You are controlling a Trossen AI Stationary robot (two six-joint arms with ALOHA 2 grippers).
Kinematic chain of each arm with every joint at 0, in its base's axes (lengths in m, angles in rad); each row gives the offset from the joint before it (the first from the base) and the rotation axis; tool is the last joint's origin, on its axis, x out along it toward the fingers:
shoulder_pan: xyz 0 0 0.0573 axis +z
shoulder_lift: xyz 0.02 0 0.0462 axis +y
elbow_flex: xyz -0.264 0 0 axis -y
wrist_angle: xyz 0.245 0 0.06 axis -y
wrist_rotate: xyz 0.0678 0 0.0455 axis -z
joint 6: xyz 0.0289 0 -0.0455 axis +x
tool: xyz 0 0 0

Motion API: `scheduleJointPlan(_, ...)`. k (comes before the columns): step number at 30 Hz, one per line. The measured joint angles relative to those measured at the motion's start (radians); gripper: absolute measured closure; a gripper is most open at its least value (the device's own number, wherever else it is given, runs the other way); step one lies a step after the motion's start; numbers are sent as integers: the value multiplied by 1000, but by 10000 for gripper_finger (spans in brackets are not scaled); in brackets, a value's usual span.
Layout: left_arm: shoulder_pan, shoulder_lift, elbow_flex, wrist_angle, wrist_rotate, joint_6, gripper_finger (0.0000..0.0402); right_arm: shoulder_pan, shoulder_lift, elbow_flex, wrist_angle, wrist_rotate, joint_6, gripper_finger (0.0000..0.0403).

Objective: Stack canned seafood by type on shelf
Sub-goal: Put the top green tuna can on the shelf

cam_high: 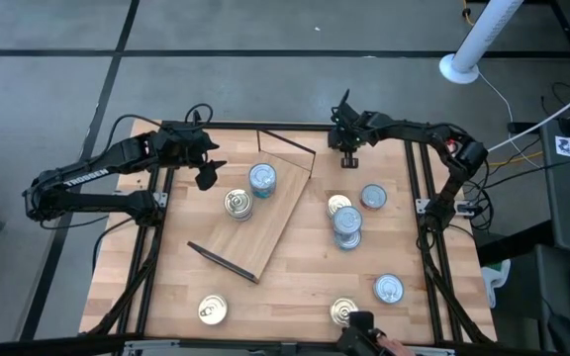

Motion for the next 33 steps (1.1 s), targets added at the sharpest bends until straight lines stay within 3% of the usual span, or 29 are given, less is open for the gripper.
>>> scheduleJointPlan(14,0,0,0,0,0,0,144,1,-2,9,-112,3,61,403)
scheduleJointPlan(26,0,0,0,-3,0,0,144,96,-18,10,-149,11,70,403)
scheduleJointPlan(33,0,0,0,-4,0,1,144,153,-51,10,-185,67,86,403)
